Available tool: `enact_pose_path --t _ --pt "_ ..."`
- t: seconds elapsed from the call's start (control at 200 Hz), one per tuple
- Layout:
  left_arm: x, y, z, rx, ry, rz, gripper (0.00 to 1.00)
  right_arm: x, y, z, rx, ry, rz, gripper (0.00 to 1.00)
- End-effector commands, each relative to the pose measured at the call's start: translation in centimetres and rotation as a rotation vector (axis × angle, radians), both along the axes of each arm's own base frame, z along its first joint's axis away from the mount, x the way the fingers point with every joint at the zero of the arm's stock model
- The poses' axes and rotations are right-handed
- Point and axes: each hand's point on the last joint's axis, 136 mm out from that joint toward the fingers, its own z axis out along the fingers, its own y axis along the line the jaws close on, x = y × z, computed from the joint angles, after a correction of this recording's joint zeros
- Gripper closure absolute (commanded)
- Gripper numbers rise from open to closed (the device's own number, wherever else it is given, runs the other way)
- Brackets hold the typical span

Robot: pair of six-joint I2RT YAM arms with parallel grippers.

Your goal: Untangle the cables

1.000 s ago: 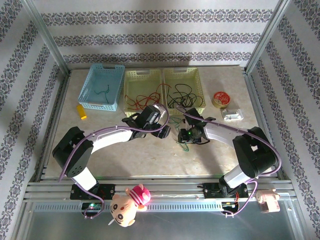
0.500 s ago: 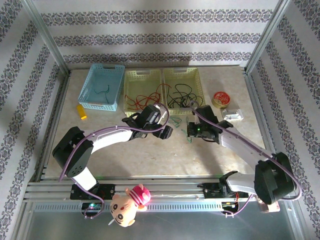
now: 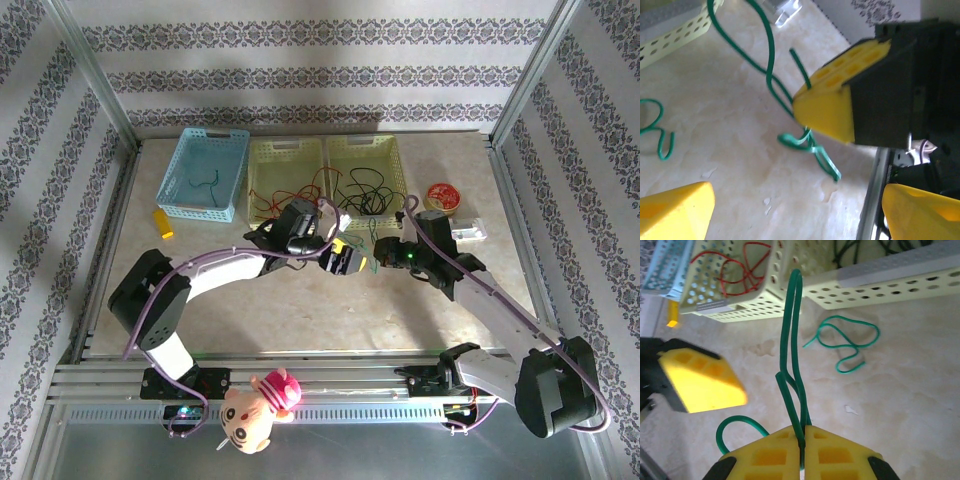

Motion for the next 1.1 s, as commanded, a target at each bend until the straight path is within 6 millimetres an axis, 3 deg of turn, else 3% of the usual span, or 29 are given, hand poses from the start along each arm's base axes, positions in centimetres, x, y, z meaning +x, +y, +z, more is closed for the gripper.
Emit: enact_pose_path --t 0.0,0.105,0.19,0.3,0.355,0.415,0.585,0.855,1.094 --pt "1.6 -1.0 3.0 -0.130 -0.008 0.003 0.16 -0.1 1.5 1.6 0.063 -0.052 0.045 0.93" --pt "2.1 -1.4 3.0 -0.137 -0.001 -0.003 0.19 -0.1 2.0 1.7 0.064 -0.064 0.049 0.93" --pt "2.4 -1.6 2.9 -0.140 0.007 -0.001 0.28 0.1 2.2 1.8 0.061 -0.071 0.051 0.92" --pt "2.4 -1.9 2.5 -0.146 0.026 -0.006 0.46 0.5 2.0 2.1 0.057 -0.084 0.027 0.92" --pt "2.4 -1.9 2.3 -0.145 0.035 -0.006 0.65 0.7 1.9 2.3 0.059 -0.094 0.012 0.92" --pt "2.5 -1.8 2.0 -0.136 0.037 0.001 0.78 0.9 1.9 2.6 0.070 -0.103 0.001 0.92" --pt "3.0 -1.6 1.4 -0.110 0.035 0.033 0.97 1.0 2.2 3.0 0.095 -0.107 0.005 0.92" --pt "3.6 -0.5 0.8 -0.054 0.007 0.089 1.00 1.2 0.8 3.1 0.109 -0.113 -0.043 0.92" --pt "3.2 0.5 -0.3 0.013 -0.002 0.087 1.00 1.8 -1.7 3.9 0.142 -0.123 -0.125 0.92"
